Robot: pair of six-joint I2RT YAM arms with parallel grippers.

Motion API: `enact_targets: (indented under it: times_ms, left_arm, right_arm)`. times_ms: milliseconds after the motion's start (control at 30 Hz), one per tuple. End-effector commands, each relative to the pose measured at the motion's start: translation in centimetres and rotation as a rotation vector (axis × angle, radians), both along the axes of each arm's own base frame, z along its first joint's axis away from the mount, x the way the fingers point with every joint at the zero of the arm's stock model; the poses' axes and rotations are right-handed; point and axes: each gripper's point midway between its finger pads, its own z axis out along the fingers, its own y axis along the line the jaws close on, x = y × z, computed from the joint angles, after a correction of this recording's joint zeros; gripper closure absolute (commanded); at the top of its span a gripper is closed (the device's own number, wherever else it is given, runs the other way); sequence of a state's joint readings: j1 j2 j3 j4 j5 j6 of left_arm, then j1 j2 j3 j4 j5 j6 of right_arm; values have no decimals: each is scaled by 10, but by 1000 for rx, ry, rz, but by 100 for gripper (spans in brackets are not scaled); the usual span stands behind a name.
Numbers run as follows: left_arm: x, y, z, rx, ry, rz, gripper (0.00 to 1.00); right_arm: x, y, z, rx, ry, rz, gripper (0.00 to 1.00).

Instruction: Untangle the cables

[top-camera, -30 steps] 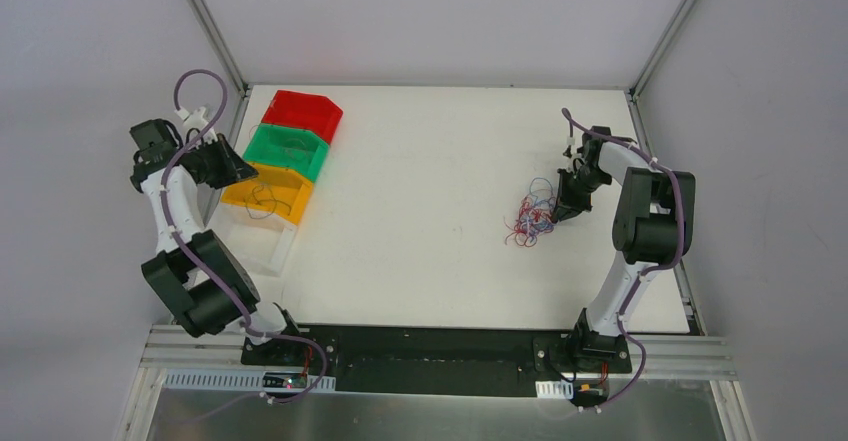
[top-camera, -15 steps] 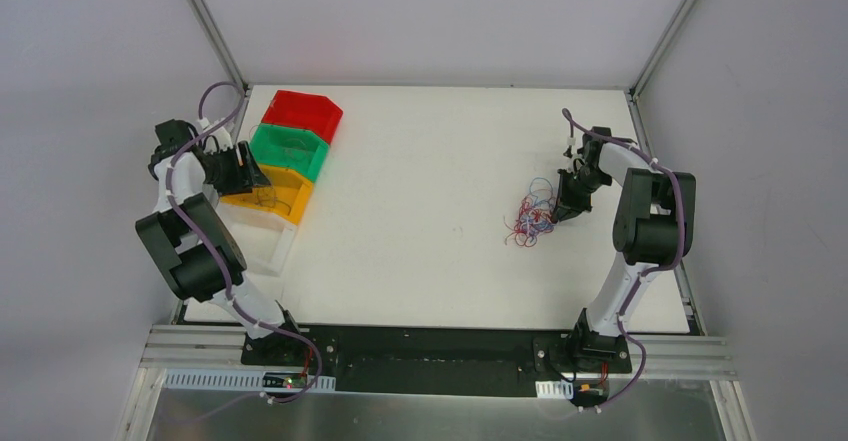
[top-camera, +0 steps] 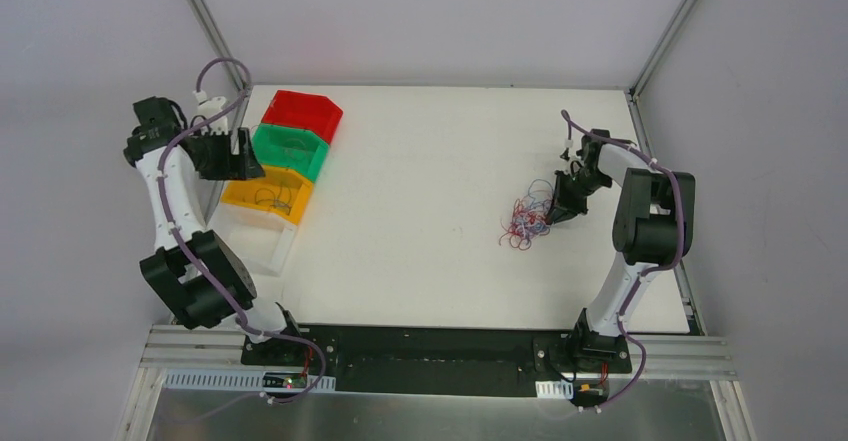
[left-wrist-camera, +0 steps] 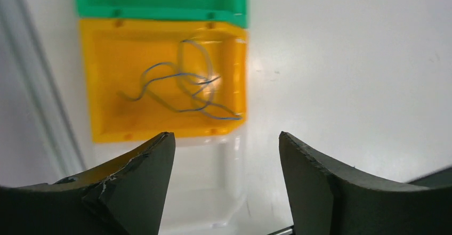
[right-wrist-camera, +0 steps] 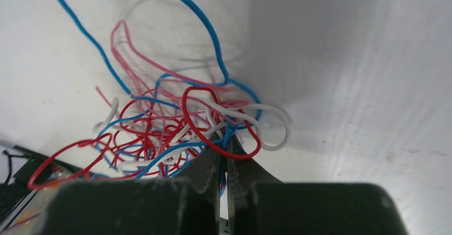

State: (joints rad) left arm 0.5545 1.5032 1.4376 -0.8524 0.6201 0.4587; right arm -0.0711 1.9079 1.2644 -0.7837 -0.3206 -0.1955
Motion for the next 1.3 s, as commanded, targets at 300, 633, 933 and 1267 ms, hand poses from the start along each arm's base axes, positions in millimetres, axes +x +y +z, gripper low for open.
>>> enact_targets:
  times_ms: [300,633,933,1267]
  left_arm:
    - [-30,-330,-5,-526,99,-587,28]
    - [-44,-411,-64,-650,236,-534,37]
    - [-77,-451,-99,-661,352,-583,37]
    - [-101,-451,-122,-653,447,-582,52]
  right_arm:
    - [-31,148,89,424,-45,233,100]
    - [-51,166,82,396,-34,310,100]
    - [-55,168,76,374,-25,322,100]
    - [-56,168,72,344,-22,335,100]
